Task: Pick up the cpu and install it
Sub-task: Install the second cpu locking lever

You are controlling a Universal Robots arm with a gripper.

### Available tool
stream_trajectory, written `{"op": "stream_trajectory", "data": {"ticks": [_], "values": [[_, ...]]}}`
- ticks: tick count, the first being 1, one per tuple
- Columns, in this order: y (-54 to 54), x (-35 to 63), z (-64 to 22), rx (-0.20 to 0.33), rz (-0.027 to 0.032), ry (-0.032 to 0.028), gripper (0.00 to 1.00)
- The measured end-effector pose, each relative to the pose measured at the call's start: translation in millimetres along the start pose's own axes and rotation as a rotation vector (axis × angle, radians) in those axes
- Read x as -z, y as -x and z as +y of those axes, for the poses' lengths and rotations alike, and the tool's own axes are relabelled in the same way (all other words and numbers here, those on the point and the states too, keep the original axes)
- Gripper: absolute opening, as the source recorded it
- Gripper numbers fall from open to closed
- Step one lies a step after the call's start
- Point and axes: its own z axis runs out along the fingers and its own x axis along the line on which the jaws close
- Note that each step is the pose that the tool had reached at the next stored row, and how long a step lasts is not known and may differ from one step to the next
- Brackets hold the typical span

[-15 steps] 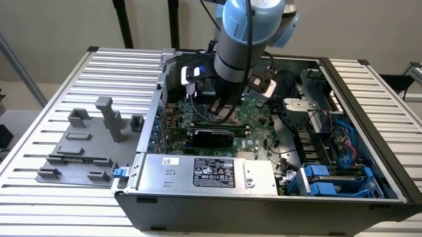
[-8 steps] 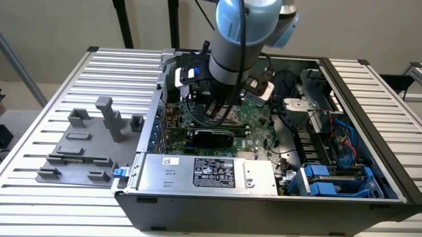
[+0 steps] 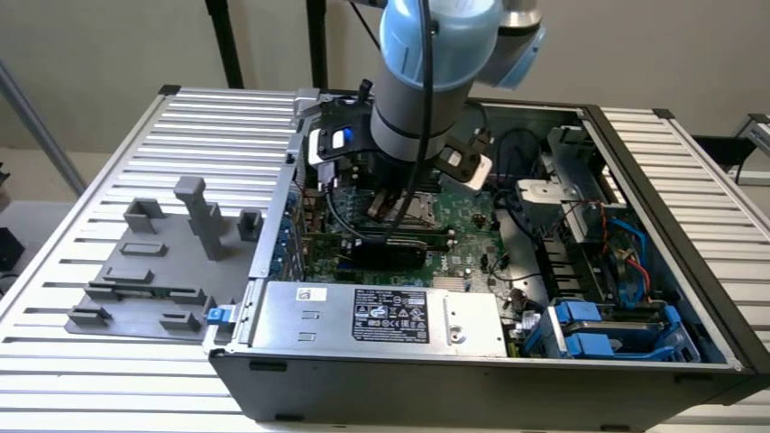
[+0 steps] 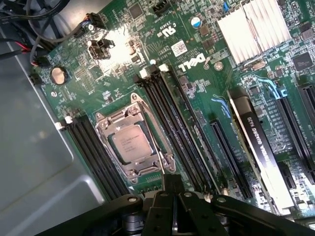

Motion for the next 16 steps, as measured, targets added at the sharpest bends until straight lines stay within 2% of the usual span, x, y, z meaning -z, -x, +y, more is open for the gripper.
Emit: {"op": "stream_trajectory", "data": {"ticks": [7,16], "values": [[0.0,-5.6,-1.4,0.0,0.0003,0.0005,0.11],[-2.2,-23.5,-3.3,0.0,0.0005,0.002,0.11]]}}
